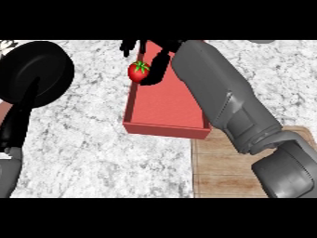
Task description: Pick the tomato from the cutting board and place it in the cardboard box
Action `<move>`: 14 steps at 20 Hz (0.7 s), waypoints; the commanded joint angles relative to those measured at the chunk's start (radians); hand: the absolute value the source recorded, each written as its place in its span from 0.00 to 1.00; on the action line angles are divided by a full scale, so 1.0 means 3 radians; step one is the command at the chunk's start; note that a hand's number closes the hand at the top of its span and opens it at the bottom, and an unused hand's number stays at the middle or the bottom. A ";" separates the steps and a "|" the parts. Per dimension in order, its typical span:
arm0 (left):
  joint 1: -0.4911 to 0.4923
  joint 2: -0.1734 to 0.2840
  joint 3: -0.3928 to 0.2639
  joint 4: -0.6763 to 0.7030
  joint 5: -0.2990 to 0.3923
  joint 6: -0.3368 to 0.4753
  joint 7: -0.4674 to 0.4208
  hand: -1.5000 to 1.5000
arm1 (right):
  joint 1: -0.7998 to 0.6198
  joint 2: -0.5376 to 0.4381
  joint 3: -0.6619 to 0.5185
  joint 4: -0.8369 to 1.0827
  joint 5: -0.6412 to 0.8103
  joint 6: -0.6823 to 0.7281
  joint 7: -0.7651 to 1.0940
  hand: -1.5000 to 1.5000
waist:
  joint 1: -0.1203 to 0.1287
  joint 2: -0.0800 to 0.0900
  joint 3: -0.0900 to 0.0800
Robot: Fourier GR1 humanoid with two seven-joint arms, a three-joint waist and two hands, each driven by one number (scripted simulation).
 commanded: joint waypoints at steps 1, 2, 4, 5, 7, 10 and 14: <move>-0.0092 -0.0052 -0.0056 0.0106 -0.0066 0.0023 0.0033 0.50 | 0.0023 0.0015 -0.0012 0.0099 -0.0078 0.0065 0.0047 0.00 | 0.0041 0.0015 -0.0003; -0.0062 -0.0027 -0.0022 0.0094 -0.0020 -0.0017 0.0010 0.50 | 0.0100 0.0015 0.0000 0.0114 -0.0078 0.0004 0.0009 0.00 | 0.0070 0.0017 -0.0003; -0.0013 0.0041 0.0039 -0.0005 -0.0001 -0.0019 0.0009 0.50 | 0.0115 0.0015 -0.0069 0.0073 -0.0142 0.0064 -0.0077 0.00 | 0.0041 0.0008 0.0001; -0.0072 -0.0028 -0.0028 -0.0017 -0.0005 -0.0038 0.0110 0.50 | 0.0049 0.0015 -0.0137 0.0019 -0.0220 0.0024 -0.0090 0.00 | 0.0049 0.0010 0.0002; 0.0039 -0.0110 -0.0052 0.0082 -0.0070 0.0070 -0.0031 0.50 | 0.0090 0.0015 -0.0178 -0.0020 -0.0275 -0.0020 -0.0205 0.00 | 0.0018 0.0013 0.0000; 0.0039 0.0070 0.0056 0.0065 0.0034 -0.0105 -0.0029 0.50 | 0.0084 0.0015 -0.0384 -0.0087 -0.0482 -0.0068 -0.0283 0.00 | -0.0001 0.0011 0.0001; 0.0036 0.0047 0.0053 -0.0021 -0.0031 0.0003 0.0014 0.50 | 0.0048 -0.0040 -0.0712 -0.0104 -0.0802 -0.0067 -0.0190 0.00 | -0.0029 0.0007 0.0004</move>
